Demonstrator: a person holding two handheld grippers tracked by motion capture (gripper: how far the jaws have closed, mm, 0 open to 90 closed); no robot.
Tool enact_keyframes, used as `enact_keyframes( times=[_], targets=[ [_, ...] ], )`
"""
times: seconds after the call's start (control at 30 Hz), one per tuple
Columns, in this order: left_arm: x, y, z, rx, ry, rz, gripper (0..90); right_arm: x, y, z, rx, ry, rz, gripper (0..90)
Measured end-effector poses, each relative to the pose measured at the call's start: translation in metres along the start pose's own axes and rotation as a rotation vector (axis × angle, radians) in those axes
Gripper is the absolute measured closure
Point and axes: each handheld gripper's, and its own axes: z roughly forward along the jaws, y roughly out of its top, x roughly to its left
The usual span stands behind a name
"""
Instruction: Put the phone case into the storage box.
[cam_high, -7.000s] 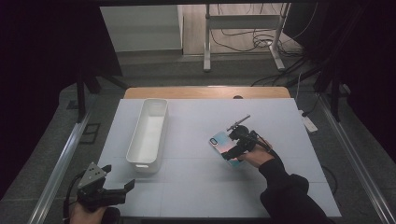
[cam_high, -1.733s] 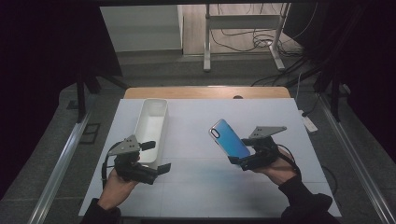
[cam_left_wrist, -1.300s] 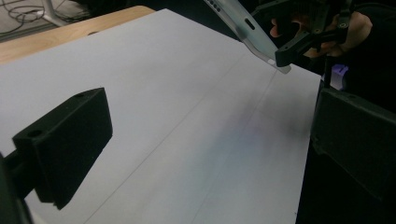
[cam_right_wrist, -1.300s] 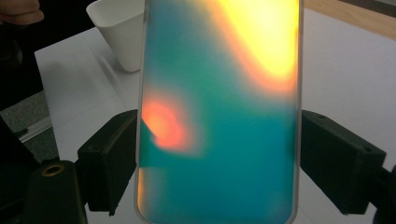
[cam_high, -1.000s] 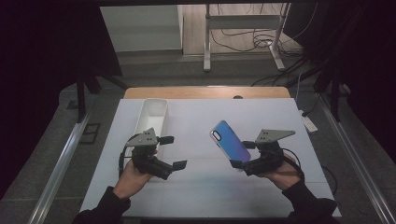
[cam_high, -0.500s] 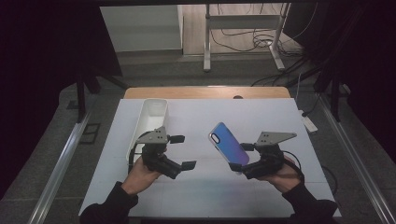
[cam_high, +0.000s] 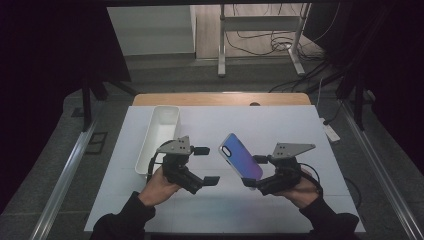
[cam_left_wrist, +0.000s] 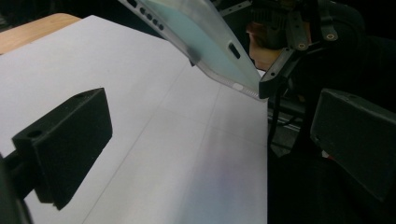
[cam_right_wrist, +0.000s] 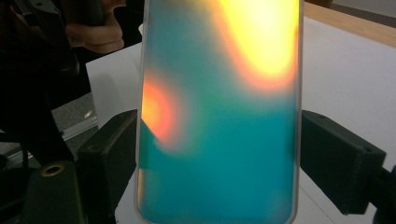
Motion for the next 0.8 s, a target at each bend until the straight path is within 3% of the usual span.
enact_keyframes(
  times=[0.67,0.8],
  targets=[
    [-0.005,0.009,0.02,0.049,-0.08,0.025,1.2,0.01,0.002,0.009,0.003,0.052,-0.021,16.7],
    [-0.006,0.008,0.017,0.049,-0.083,0.035,9.5,0.01,0.002,0.01,0.006,0.057,-0.025,16.7]
  ],
)
